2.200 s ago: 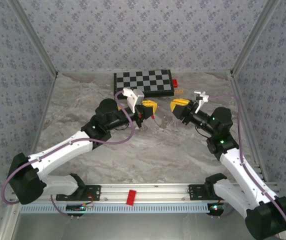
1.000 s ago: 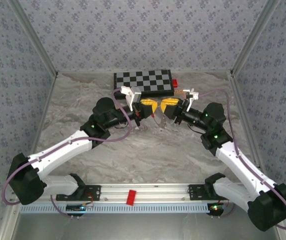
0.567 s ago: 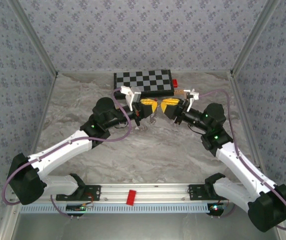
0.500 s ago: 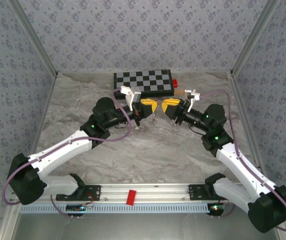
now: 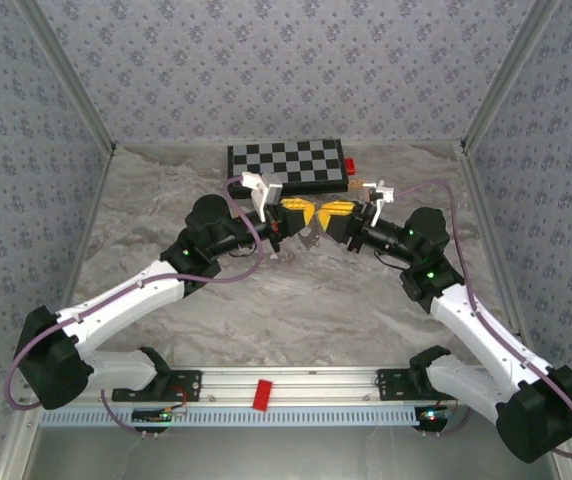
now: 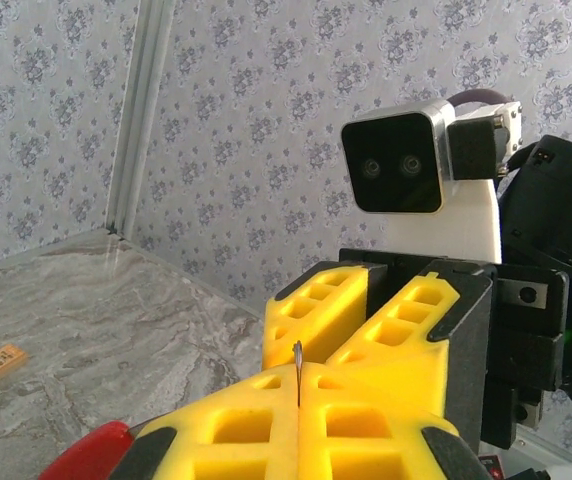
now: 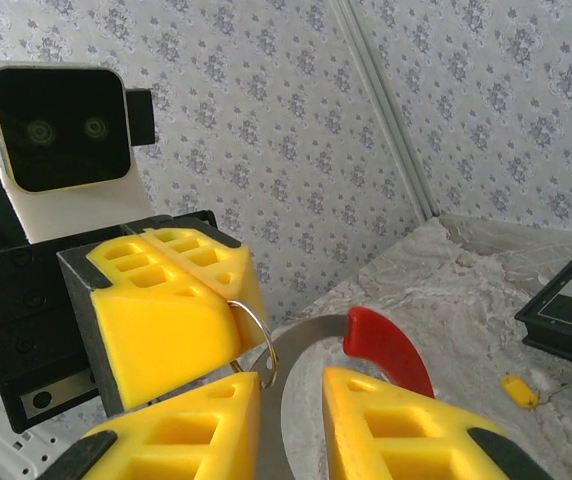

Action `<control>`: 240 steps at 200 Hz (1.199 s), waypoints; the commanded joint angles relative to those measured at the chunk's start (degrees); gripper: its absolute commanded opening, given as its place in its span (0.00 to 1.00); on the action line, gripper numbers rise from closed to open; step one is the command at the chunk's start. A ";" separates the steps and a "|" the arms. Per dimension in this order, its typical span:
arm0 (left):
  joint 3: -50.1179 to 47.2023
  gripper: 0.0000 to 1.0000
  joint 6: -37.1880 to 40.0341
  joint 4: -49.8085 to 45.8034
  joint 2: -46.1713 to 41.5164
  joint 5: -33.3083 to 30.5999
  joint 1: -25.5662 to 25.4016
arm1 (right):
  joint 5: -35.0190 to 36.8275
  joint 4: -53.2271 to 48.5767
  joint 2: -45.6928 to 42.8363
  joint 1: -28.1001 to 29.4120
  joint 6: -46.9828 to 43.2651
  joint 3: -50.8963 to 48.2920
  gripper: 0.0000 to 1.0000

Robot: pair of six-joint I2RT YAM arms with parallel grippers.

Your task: Put the keys on the keyring

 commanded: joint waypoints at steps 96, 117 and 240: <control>2.55 0.00 -1.07 2.39 0.87 2.79 0.03 | -4.15 2.17 1.45 1.09 -0.52 3.14 0.13; 2.56 0.00 -1.03 2.46 0.96 2.75 0.06 | -4.67 1.80 1.71 1.17 -0.84 3.41 0.00; 1.33 0.24 2.38 -7.78 -2.08 2.83 4.84 | -3.62 -21.53 2.07 -0.66 -15.45 8.88 0.00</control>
